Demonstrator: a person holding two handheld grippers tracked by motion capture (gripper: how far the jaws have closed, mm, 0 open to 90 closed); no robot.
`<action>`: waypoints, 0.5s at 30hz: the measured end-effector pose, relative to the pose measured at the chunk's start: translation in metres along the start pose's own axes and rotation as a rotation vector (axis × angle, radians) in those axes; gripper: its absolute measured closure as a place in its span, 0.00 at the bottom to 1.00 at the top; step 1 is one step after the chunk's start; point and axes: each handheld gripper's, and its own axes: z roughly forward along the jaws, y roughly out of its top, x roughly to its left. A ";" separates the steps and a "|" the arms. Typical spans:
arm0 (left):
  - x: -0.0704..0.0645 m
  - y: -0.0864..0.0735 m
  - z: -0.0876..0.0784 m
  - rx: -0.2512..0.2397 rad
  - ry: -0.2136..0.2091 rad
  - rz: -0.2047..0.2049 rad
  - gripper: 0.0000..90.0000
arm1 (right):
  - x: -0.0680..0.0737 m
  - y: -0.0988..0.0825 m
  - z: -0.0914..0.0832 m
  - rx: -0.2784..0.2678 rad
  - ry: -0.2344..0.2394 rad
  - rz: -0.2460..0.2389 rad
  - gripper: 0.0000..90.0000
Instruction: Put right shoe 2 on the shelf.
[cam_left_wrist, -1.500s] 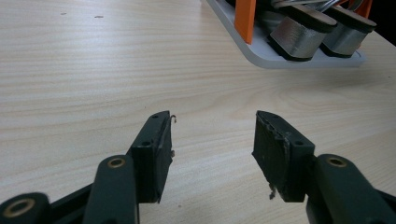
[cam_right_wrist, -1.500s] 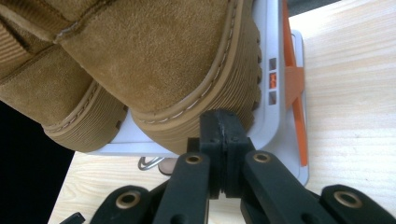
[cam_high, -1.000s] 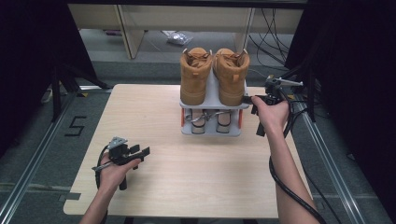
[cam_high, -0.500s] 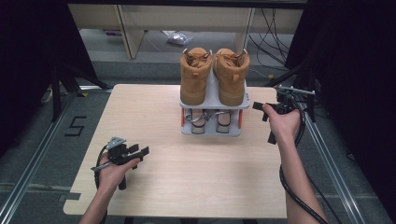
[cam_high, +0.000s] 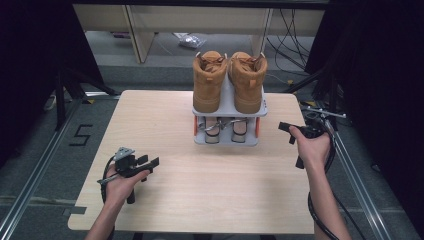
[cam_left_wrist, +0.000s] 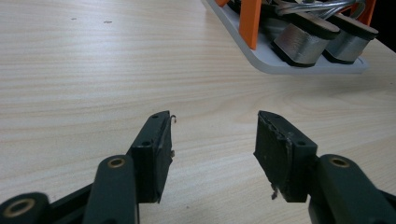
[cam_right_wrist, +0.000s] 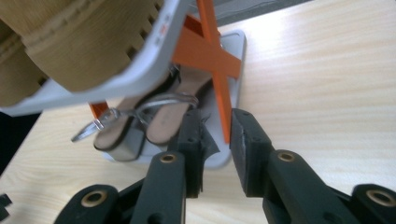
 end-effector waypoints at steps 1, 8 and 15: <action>0.000 0.000 0.000 0.005 0.004 0.003 0.50 | 0.000 -0.004 0.000 0.003 0.010 0.025 0.83; 0.000 0.000 -0.001 -0.001 -0.001 0.001 0.50 | -0.011 -0.022 -0.003 0.004 0.012 0.036 0.81; -0.001 0.000 0.000 -0.002 -0.004 0.001 0.50 | -0.019 -0.035 -0.006 0.010 0.011 0.058 0.78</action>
